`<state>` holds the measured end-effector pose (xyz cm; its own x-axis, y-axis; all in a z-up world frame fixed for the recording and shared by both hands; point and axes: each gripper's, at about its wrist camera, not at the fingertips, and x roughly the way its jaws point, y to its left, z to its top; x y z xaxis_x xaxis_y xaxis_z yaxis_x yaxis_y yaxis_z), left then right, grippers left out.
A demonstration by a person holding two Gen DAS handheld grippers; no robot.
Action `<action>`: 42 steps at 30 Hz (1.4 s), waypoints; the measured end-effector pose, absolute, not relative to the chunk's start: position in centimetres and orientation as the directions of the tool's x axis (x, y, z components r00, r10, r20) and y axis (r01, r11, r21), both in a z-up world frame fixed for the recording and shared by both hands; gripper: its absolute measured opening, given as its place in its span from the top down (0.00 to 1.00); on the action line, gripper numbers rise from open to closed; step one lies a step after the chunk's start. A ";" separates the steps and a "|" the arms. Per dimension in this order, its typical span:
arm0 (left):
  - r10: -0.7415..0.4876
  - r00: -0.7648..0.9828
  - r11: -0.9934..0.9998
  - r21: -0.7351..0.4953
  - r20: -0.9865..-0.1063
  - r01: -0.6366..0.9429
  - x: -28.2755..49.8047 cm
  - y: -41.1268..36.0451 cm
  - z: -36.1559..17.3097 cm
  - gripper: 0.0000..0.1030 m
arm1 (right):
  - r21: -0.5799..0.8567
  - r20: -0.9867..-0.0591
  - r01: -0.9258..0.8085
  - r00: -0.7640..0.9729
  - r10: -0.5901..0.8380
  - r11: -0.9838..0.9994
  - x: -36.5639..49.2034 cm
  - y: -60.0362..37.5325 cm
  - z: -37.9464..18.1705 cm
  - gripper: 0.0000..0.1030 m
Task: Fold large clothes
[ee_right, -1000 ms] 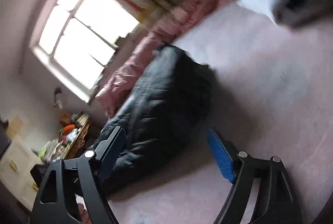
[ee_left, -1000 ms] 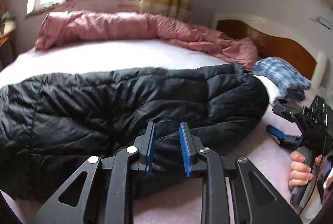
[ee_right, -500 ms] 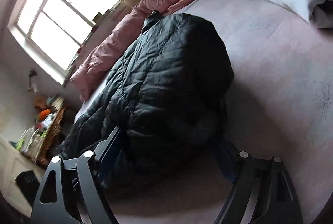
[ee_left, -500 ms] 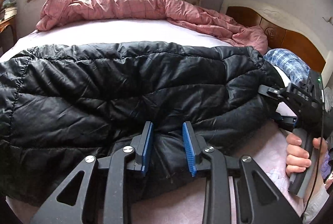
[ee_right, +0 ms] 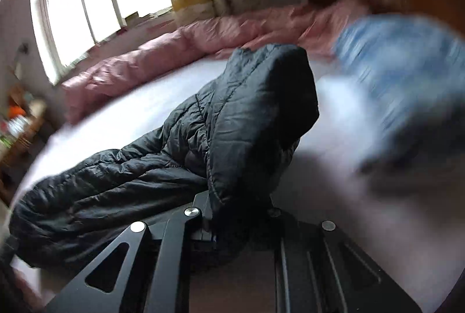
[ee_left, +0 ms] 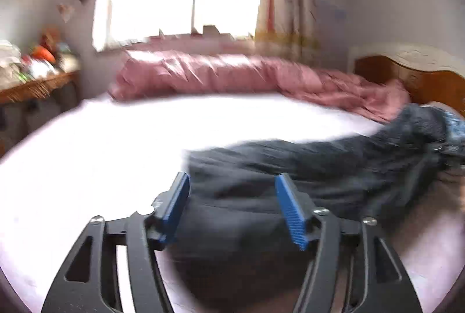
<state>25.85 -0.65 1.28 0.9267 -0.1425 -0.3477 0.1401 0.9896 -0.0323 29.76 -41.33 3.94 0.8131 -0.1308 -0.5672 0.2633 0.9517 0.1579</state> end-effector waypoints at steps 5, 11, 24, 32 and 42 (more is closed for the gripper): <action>-0.313 0.814 0.949 -0.189 -0.489 0.251 28.9 -0.1 -0.4 0.26 | -0.010 -0.536 0.295 0.805 -0.254 0.956 30.0 -42.9 8.0 0.85; -0.430 0.733 0.895 -0.357 -0.527 0.268 30.4 1.8 -1.9 0.34 | 0.060 -0.487 0.251 0.852 -0.191 0.966 29.4 -40.0 10.5 0.85; -0.460 0.717 0.883 -0.354 -0.524 0.308 29.6 0.4 -1.8 0.75 | 0.052 -0.424 -0.198 0.883 0.201 0.979 28.2 -18.9 11.2 0.85; -0.250 0.898 0.943 -0.302 -0.363 0.141 26.6 4.1 1.4 0.58 | -0.002 -0.528 -0.256 0.821 0.217 0.967 29.8 -12.5 4.2 0.85; -0.218 0.925 0.895 -0.442 -0.312 0.062 26.9 8.8 2.1 0.57 | -0.072 -0.510 -0.326 0.824 0.247 0.942 27.6 -11.5 2.9 0.82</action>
